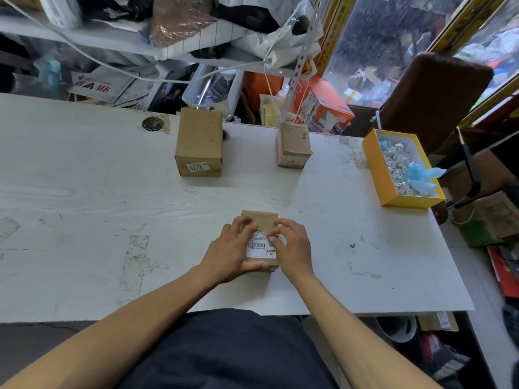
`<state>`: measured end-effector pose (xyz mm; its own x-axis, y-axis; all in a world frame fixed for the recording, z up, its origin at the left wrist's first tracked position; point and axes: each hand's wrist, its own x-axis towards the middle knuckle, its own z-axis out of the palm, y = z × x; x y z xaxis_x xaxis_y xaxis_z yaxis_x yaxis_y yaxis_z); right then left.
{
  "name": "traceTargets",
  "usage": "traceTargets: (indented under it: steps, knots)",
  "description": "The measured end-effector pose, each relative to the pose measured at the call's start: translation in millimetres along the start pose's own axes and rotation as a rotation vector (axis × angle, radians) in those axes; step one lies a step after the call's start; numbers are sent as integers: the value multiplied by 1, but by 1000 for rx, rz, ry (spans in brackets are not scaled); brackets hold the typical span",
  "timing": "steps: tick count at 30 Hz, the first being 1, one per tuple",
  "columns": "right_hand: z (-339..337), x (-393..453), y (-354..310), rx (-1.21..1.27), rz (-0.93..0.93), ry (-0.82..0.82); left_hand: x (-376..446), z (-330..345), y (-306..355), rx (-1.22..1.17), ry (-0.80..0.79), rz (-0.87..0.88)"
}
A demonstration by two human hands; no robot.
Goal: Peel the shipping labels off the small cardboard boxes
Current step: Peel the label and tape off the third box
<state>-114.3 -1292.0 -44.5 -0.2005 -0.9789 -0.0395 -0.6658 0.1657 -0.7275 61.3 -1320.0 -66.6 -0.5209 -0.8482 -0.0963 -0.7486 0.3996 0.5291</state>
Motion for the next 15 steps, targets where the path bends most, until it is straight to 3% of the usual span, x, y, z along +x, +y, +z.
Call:
traceTargets:
  steps: [7, 15]
  knots:
    - [-11, 8, -3, 91, 72, -113, 0, -3, -15, -111, 19, 36]
    - [-9, 8, -11, 107, 187, -104, 0, -3, -17, -171, 52, 31]
